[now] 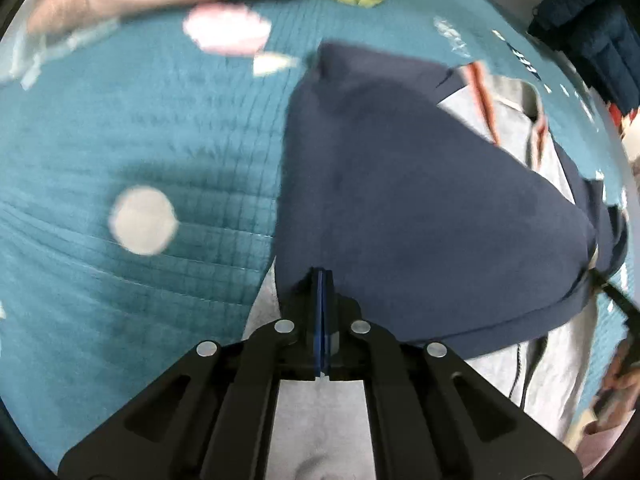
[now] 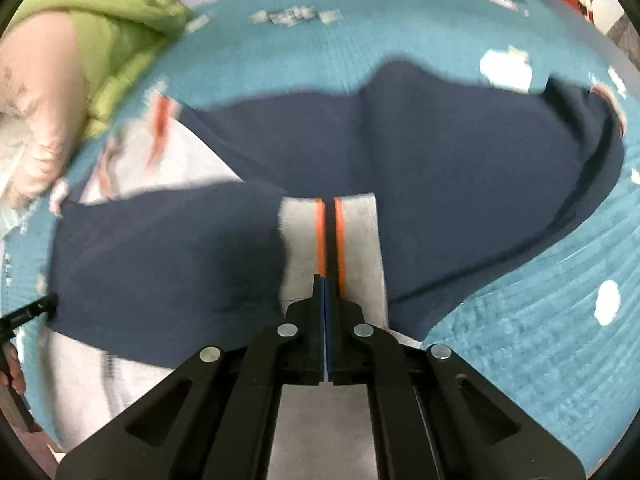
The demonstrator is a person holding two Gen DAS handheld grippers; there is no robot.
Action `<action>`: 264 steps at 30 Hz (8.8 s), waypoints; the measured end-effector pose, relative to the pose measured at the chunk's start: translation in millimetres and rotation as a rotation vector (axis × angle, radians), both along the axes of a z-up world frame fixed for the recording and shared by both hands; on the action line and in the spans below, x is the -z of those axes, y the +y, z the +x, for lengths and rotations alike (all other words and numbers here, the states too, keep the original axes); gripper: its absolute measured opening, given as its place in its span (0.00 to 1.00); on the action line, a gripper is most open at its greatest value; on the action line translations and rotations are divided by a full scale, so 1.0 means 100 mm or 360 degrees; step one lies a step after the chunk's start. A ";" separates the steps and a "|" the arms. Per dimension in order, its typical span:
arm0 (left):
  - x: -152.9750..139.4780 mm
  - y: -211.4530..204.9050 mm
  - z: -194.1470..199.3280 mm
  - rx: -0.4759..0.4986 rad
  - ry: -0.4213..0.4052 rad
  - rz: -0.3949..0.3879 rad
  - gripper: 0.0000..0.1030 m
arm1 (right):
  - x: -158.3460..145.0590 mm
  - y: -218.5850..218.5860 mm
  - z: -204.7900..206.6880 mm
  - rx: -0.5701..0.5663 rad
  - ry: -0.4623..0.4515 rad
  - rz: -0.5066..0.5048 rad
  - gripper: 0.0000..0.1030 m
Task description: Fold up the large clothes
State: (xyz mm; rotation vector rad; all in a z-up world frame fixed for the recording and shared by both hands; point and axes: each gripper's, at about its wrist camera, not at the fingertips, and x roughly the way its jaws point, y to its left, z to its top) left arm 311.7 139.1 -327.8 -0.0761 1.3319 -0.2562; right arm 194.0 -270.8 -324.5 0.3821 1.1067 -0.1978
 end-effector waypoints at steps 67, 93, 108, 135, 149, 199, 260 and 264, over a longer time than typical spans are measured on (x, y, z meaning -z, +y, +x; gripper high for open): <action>-0.02 -0.20 -0.22 -0.0096 -0.0525 0.0120 0.00 | 0.00 0.38 -0.03 -0.0009 -0.0306 -0.0115 0.00; -0.01 -0.87 0.28 0.0033 -0.0559 -0.0063 0.00 | 0.07 1.26 0.68 -0.0272 -0.0390 0.0086 0.00; -0.05 -0.18 0.41 -0.0146 -0.0554 0.0110 0.00 | -0.03 0.47 0.35 -0.0052 -0.0264 -0.0233 0.00; -0.28 -0.31 0.34 -0.0109 -0.0505 0.0154 0.00 | -0.48 0.27 0.21 -0.0044 -0.0366 -0.0056 0.00; -0.74 -1.02 -0.42 -0.0011 -0.0530 0.0078 0.76 | -0.88 0.14 -0.42 0.0034 -0.0398 -0.0129 0.92; 0.11 -3.58 -0.20 0.0349 -0.0221 -0.0301 0.00 | -0.11 -3.08 -0.35 0.0749 -0.0349 0.0084 0.08; -0.27 0.34 0.14 -0.0272 -0.0199 -0.0176 0.00 | -0.34 2.74 0.71 -0.0408 -0.0405 -0.0460 0.13; -0.20 0.47 0.14 -0.0329 -0.0189 -0.0188 0.00 | -0.28 2.74 0.67 -0.0566 -0.0411 -0.0250 0.63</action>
